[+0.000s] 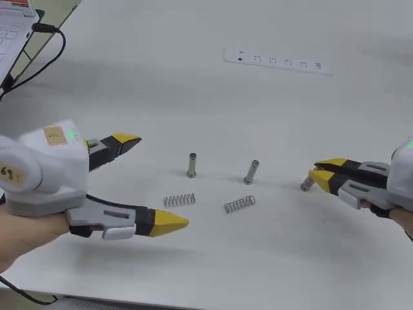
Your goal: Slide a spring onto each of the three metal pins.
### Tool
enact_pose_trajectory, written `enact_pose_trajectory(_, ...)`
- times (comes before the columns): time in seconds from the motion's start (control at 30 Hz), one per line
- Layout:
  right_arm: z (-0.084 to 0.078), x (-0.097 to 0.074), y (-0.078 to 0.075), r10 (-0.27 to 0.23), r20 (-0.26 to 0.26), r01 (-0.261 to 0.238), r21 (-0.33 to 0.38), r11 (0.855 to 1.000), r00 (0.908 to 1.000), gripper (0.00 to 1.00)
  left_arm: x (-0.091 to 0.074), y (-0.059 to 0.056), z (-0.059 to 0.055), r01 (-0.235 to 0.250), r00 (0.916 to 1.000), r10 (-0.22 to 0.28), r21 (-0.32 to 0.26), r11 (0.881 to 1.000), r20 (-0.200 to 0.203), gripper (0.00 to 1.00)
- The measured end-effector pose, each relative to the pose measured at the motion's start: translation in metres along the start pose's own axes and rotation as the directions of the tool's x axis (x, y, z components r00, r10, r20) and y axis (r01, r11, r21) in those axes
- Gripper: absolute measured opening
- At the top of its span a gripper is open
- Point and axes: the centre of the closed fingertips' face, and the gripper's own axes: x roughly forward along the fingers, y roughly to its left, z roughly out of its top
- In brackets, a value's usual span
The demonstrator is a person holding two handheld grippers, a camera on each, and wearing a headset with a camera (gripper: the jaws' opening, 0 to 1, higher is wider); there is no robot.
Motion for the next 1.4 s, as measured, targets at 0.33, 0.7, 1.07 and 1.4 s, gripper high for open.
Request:
enact_pose_trajectory(0.33, -0.003, 0.000, 0.005, 0.011, -0.007, -0.010, 0.035, 0.999, 0.9999, 0.12, -0.001, -0.003, -0.002, 0.006, 0.9999, -0.006, -0.001, 1.000, -0.008, 0.95)
enact_pose_trajectory(0.7, 0.009, -0.006, 0.002, -0.024, 0.023, 0.023, 0.040, 0.999, 0.9995, 0.27, -0.005, -0.002, 0.000, -0.001, 1.0000, 0.001, 0.004, 1.000, -0.003, 0.96)
enact_pose_trajectory(1.07, 0.024, -0.014, 0.005, -0.013, 0.050, 0.012, 0.006, 1.000, 0.9987, 0.33, -0.005, -0.005, 0.000, 0.005, 1.0000, -0.005, 0.010, 1.000, -0.006, 0.96)
enact_pose_trajectory(1.4, 0.034, -0.025, 0.018, 0.021, 0.057, -0.018, -0.046, 0.999, 0.9981, 0.35, -0.004, -0.005, 0.001, 0.009, 0.9999, -0.009, 0.008, 1.000, -0.006, 0.96)
